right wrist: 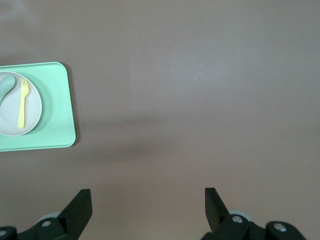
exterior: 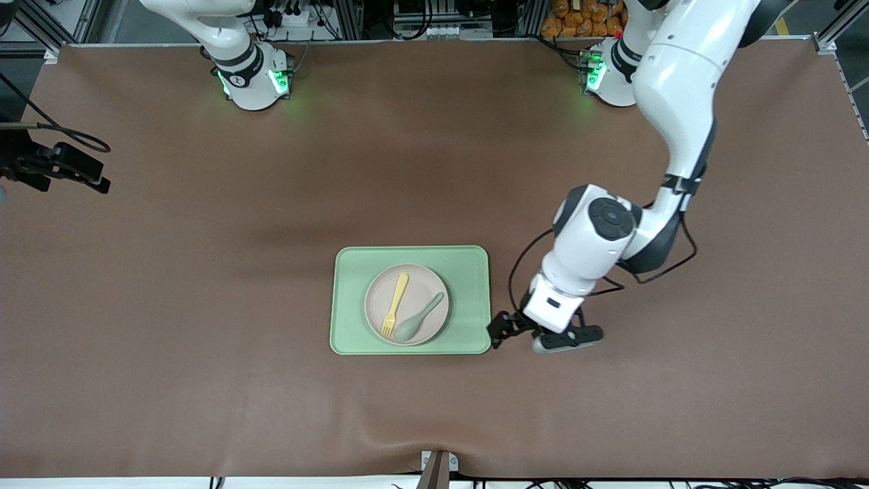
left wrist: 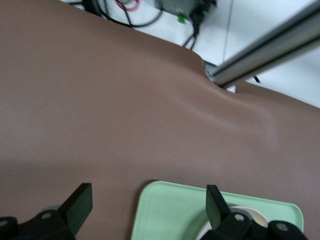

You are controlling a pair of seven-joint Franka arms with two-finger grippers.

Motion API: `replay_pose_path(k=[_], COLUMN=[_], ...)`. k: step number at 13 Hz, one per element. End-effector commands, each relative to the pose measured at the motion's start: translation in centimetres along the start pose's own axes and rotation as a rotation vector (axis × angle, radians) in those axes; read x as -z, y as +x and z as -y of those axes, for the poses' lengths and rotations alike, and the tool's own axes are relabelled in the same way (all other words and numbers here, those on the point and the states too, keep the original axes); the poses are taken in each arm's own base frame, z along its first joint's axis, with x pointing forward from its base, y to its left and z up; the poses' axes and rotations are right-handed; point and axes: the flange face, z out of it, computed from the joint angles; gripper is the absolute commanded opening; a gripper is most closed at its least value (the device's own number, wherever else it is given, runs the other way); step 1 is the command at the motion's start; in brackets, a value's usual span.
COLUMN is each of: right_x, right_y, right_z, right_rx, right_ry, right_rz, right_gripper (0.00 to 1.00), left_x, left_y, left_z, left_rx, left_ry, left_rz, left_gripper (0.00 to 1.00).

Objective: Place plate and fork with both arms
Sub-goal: 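Withdraw the left gripper while the right gripper reaches toward the plate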

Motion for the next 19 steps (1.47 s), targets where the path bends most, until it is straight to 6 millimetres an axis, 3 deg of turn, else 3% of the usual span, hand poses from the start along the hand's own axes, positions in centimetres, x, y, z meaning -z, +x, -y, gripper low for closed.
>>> replay_pose_path(k=[1,3,9,11,13,16,19], right_x=[-2.0,-2.4,-8.9,-10.9,-12.8,-14.9,-17.6], right_y=[1.4,1.6,5.0,6.5,8.4,10.4,11.1], right_z=[-0.5,-0.7,0.7,3.4,6.1,12.2,18.2], right_rx=[0.003,0.001,0.017,0.037,-0.050,-0.049,-0.083], right_ry=[0.001,-0.005,0.012,0.014,0.027,0.029,0.018], right_rz=[0.036,0.045,0.126,0.098,0.102,0.069,0.063], right_gripper=[1.00,1.00,1.00,1.00,1.00,1.00,1.00], left_x=[3.4,3.9,4.7,4.6,4.8,5.8,7.5], left_y=[2.5,3.3,4.5,4.6,4.6,5.4,6.6], left_z=[2.6,3.4,4.9,5.1,5.0,5.7,7.5], left_rx=[0.028,0.041,0.065,0.066,0.067,0.078,0.013], left_ry=[0.058,0.063,0.081,0.085,0.085,0.086,0.167], left_rz=[-0.005,-0.011,-0.014,-0.011,-0.011,-0.026,-0.020], left_gripper=[1.00,1.00,1.00,1.00,1.00,1.00,1.00])
